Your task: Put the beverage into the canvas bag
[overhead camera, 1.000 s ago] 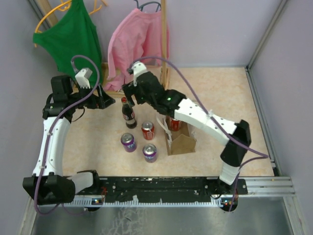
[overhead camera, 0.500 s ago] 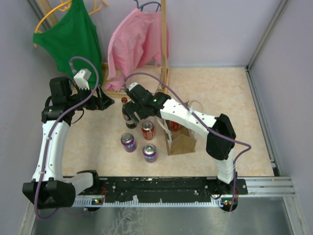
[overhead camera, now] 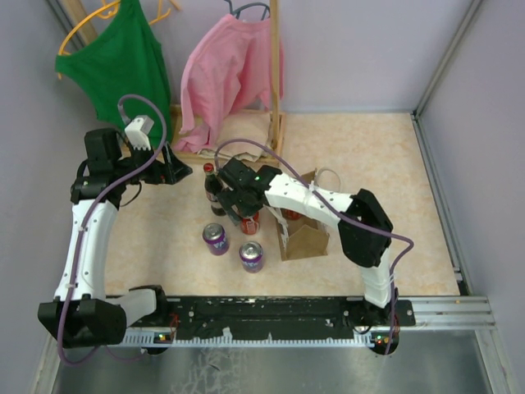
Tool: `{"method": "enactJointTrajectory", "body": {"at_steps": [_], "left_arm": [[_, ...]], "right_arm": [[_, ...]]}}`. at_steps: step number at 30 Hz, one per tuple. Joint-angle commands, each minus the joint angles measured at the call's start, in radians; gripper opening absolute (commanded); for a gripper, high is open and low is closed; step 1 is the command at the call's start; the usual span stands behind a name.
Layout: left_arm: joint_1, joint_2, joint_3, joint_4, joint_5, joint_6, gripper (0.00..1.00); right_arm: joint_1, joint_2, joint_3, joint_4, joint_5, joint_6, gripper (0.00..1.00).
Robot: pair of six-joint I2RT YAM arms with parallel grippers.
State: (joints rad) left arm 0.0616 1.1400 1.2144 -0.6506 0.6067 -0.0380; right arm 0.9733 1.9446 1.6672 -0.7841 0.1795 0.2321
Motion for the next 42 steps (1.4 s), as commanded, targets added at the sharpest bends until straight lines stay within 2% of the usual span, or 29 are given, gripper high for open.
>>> {"method": "enactJointTrajectory", "body": {"at_steps": [1,4,5,6,8,11,13,18,23,28,34,38,42], "left_arm": [[0.003,0.001,0.005,0.016,0.017,-0.009,0.94],[0.003,0.001,0.004,0.018,0.015,-0.008,0.94],[0.004,0.001,0.003,0.017,0.016,-0.009,0.94],[0.003,0.001,0.004,0.018,0.016,-0.008,0.94],[0.003,0.0,0.001,0.018,0.016,-0.007,0.94],[0.004,0.0,0.0,0.019,0.016,-0.006,0.94],[0.003,0.0,0.0,0.02,0.017,-0.006,0.94],[0.003,0.003,-0.002,0.025,0.02,-0.008,0.94],[0.003,0.01,-0.001,0.036,0.024,-0.015,0.94],[0.004,0.015,0.001,0.045,0.026,-0.021,0.94],[0.003,0.015,0.002,0.045,0.028,-0.019,0.94],[0.004,0.018,0.002,0.045,0.031,-0.019,0.94],[0.002,0.028,0.004,0.045,0.034,-0.019,0.94]], "right_arm": [[0.013,0.014,0.005,0.001,-0.021,0.009,0.86],[0.013,0.023,0.009,-0.008,-0.022,0.009,0.83],[0.013,0.025,0.01,-0.011,-0.023,0.009,0.8],[0.013,0.029,0.014,-0.015,-0.025,0.008,0.73],[0.013,0.032,0.021,-0.023,-0.027,0.007,0.54],[0.013,0.029,0.026,-0.034,-0.026,0.009,0.18],[0.013,0.017,0.038,-0.046,-0.018,0.013,0.0],[0.013,-0.055,0.117,-0.052,0.051,0.027,0.0],[0.012,-0.101,0.326,-0.062,0.159,0.0,0.0],[0.002,-0.153,0.423,0.037,0.263,-0.041,0.0],[-0.035,-0.261,0.372,0.174,0.417,-0.078,0.0],[-0.124,-0.273,0.41,-0.005,0.422,-0.017,0.0],[-0.15,-0.391,0.274,-0.055,0.402,0.014,0.0]]}}
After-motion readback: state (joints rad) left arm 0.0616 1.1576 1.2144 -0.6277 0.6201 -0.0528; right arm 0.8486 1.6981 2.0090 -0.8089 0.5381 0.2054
